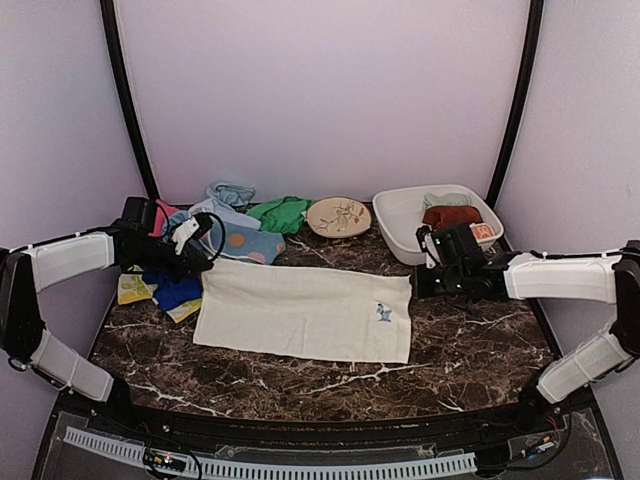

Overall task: Roll the towels
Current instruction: Fold the towel at the center of the board.

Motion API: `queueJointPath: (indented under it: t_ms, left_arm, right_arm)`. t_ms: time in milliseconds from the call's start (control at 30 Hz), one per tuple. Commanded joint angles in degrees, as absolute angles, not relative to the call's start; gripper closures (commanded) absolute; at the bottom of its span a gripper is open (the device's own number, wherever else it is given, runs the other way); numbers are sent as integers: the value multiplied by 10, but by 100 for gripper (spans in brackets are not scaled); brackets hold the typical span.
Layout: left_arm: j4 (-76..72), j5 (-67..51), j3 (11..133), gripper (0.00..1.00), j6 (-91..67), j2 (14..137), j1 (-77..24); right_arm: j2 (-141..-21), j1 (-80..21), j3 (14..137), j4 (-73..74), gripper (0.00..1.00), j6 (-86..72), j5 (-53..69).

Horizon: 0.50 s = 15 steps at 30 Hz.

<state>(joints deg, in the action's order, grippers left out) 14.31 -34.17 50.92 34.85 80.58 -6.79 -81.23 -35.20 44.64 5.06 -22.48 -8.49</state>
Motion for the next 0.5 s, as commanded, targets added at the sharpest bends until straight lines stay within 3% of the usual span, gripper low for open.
queueJointPath:
  t_ms: [0,467]
  left_arm:
    - [204,-364,482,100,400,777,-62]
    - [203,-334,402,100,447,730,-62]
  right_arm:
    - [-774,-395,395,76,100,-276,-110]
    - [-637,-514,326,157,100,-372,-183]
